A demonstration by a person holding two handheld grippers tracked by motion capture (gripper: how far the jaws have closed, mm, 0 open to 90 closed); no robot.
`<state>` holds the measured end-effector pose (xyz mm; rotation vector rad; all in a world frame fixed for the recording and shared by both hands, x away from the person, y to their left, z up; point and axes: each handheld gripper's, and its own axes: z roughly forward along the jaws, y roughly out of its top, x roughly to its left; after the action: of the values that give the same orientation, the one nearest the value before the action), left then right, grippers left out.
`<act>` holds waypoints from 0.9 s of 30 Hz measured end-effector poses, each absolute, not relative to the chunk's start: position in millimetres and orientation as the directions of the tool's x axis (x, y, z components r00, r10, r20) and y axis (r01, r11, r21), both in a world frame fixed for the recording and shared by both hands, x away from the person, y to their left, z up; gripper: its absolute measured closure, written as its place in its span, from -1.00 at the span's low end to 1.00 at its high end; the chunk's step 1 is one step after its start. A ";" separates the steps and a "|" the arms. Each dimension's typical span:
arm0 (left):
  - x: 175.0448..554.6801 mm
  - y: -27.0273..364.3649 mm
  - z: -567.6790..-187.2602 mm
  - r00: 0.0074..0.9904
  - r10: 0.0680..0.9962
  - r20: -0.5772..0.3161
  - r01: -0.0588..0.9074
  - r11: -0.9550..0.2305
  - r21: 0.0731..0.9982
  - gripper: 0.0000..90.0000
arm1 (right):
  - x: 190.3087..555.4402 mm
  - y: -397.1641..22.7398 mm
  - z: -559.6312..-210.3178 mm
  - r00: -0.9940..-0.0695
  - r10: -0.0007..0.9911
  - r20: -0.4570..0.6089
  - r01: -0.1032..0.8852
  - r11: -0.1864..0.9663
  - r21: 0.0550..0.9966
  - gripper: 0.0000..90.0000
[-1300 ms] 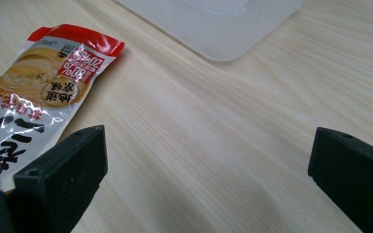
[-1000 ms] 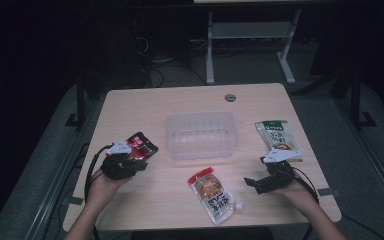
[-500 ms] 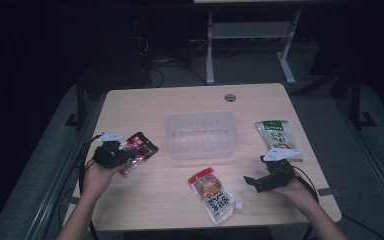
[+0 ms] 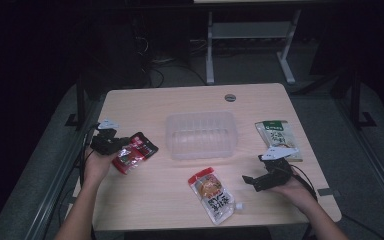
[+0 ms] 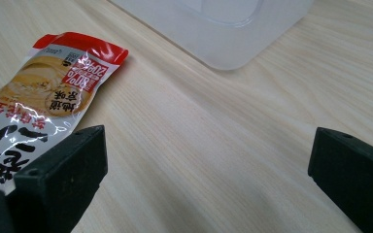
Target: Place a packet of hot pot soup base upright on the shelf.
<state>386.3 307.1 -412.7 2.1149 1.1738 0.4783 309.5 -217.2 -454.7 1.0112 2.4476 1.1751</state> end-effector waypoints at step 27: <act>392.8 331.8 -447.0 0.485 0.875 -0.014 0.683 -0.368 0.631 1.00 | 309.1 -217.3 -454.9 -0.731 0.679 0.068 0.485 0.448 0.751 -1.00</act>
<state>392.8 331.8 -447.0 2.1608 1.2804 0.4374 309.1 -217.3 -454.9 1.0089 2.4576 1.1558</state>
